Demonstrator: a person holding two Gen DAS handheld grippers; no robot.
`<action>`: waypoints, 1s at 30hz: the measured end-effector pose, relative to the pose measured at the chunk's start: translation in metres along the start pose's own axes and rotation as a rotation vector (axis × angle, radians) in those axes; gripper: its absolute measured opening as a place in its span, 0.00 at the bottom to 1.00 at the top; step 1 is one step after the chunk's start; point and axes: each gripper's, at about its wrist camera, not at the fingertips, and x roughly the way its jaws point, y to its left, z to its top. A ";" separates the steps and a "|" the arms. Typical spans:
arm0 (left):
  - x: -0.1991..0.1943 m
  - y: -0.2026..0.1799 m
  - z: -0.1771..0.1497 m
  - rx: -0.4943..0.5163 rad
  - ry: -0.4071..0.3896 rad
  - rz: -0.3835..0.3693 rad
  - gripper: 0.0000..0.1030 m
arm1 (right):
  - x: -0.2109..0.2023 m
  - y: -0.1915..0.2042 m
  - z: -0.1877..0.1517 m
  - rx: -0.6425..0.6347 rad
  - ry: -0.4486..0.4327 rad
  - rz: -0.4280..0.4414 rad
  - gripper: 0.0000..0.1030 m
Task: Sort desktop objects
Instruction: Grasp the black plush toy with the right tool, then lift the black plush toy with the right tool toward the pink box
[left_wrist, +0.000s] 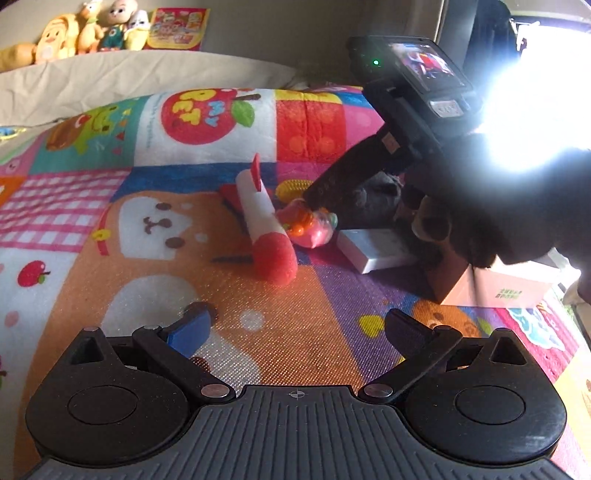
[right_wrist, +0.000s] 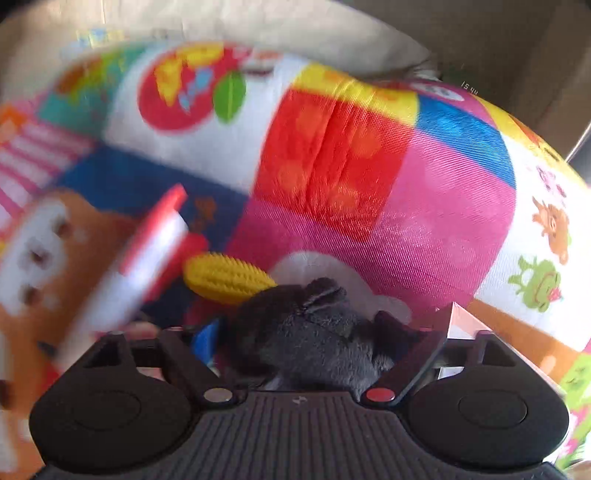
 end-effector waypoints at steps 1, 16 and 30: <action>0.000 0.001 0.000 -0.003 -0.001 -0.003 1.00 | -0.006 0.004 -0.004 -0.020 -0.012 0.008 0.76; 0.001 -0.001 0.000 0.004 0.015 -0.011 1.00 | -0.162 -0.048 -0.087 0.278 -0.194 0.456 0.73; 0.002 -0.014 0.000 0.092 0.028 0.038 1.00 | -0.164 -0.078 -0.251 0.401 -0.206 -0.018 0.79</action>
